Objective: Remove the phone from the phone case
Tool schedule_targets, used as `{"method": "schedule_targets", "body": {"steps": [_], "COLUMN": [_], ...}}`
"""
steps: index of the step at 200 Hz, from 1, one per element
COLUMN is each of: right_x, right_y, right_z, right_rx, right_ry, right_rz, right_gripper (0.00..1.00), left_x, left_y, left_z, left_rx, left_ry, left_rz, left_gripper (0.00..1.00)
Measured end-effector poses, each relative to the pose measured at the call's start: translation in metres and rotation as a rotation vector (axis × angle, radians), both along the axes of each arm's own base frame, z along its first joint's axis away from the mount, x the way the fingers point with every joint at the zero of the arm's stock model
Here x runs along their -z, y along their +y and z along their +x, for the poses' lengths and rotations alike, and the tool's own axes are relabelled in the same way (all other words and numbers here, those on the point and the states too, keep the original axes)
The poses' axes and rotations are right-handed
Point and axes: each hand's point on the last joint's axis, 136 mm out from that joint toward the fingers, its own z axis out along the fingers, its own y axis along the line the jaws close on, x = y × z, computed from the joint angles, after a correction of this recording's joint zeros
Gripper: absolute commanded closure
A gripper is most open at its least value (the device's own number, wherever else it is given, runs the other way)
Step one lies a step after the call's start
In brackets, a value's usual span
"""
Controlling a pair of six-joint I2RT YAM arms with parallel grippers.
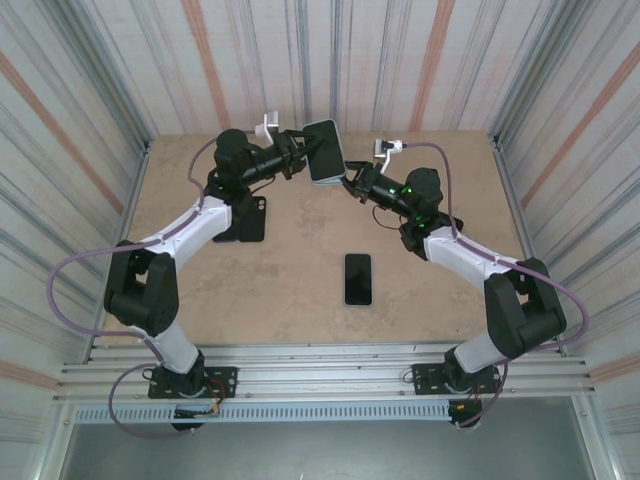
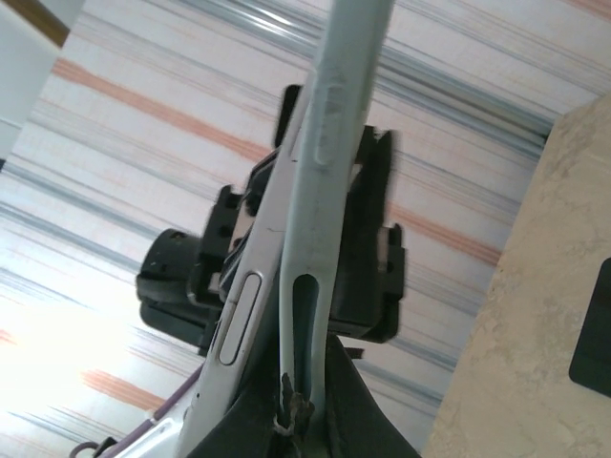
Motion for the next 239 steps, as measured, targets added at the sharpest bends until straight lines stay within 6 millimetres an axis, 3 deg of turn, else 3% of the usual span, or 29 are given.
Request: {"method": "schedule_targets", "body": {"steps": [39, 81, 129, 167, 239], "right_x": [-0.002, 0.006, 0.021, 0.025, 0.027], "right_y": [0.000, -0.005, -0.013, -0.014, -0.006], "right_z": [-0.001, 0.008, 0.027, 0.033, 0.030], "right_rx": [0.002, 0.065, 0.217, 0.289, 0.309], "right_ry": [-0.011, 0.005, 0.026, 0.030, -0.005], "right_rz": [0.008, -0.001, -0.047, -0.059, -0.090], "right_gripper": [0.98, 0.98, 0.98, 0.98, 0.98], "left_x": [0.003, 0.015, 0.020, 0.016, 0.020], "left_y": [-0.001, 0.006, 0.028, 0.011, -0.008], "left_z": [0.001, -0.003, -0.038, -0.072, -0.077], "left_rx": [0.002, -0.030, -0.135, -0.122, -0.103], "left_ry": [0.015, 0.090, 0.222, 0.336, 0.430], "left_rz": [0.025, 0.071, 0.069, 0.002, -0.047], "left_gripper": [0.36, 0.29, 0.31, 0.34, 0.45]}}
